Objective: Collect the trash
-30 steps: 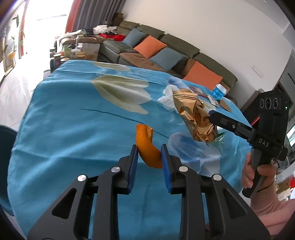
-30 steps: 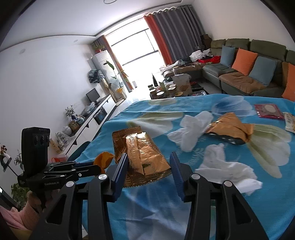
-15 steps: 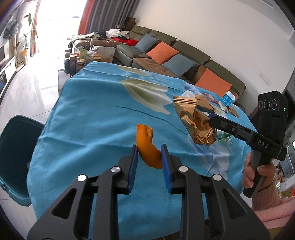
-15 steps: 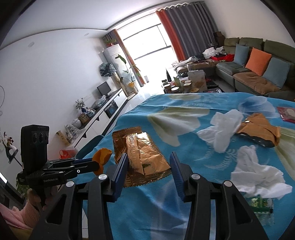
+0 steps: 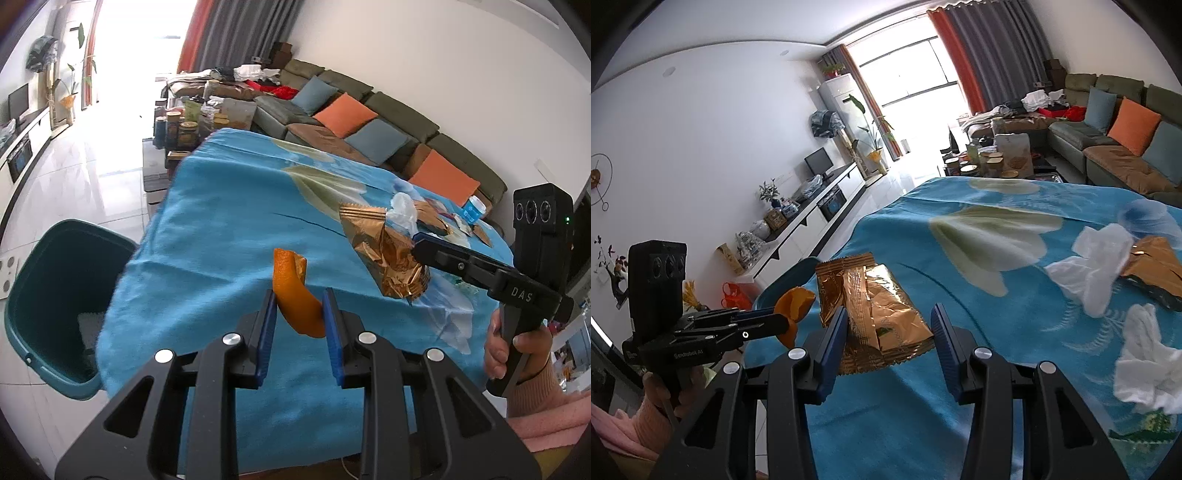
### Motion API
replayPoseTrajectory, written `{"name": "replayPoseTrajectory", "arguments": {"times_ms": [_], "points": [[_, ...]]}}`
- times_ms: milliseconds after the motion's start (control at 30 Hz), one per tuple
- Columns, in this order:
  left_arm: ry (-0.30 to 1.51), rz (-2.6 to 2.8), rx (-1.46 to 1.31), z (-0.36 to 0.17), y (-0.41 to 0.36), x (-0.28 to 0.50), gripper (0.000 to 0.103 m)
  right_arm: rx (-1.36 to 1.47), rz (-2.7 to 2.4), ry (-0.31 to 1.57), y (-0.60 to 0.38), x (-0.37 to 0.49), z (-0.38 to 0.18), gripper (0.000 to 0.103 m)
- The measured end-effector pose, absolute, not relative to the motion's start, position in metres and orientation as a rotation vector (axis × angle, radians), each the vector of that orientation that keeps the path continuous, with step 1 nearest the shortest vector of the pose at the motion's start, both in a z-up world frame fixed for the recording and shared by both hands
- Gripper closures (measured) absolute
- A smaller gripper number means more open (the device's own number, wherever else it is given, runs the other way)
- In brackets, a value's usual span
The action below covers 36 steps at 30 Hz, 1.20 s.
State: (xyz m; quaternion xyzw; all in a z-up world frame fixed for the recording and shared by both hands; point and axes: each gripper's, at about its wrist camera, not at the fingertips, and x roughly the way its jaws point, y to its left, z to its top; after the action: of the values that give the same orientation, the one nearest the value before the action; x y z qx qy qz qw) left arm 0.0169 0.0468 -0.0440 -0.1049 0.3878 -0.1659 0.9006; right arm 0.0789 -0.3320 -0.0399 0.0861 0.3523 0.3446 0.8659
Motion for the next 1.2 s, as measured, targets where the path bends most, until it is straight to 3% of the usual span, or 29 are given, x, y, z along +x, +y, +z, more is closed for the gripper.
{"name": "replayPoseTrajectory", "arguments": {"times_ms": [1200], "points": [[0.741,-0.079,-0.282,-0.031,0.156,-0.014,0.077,0.087,0.903,0.779,-0.228,0.097,-0.037,0.059]]}}
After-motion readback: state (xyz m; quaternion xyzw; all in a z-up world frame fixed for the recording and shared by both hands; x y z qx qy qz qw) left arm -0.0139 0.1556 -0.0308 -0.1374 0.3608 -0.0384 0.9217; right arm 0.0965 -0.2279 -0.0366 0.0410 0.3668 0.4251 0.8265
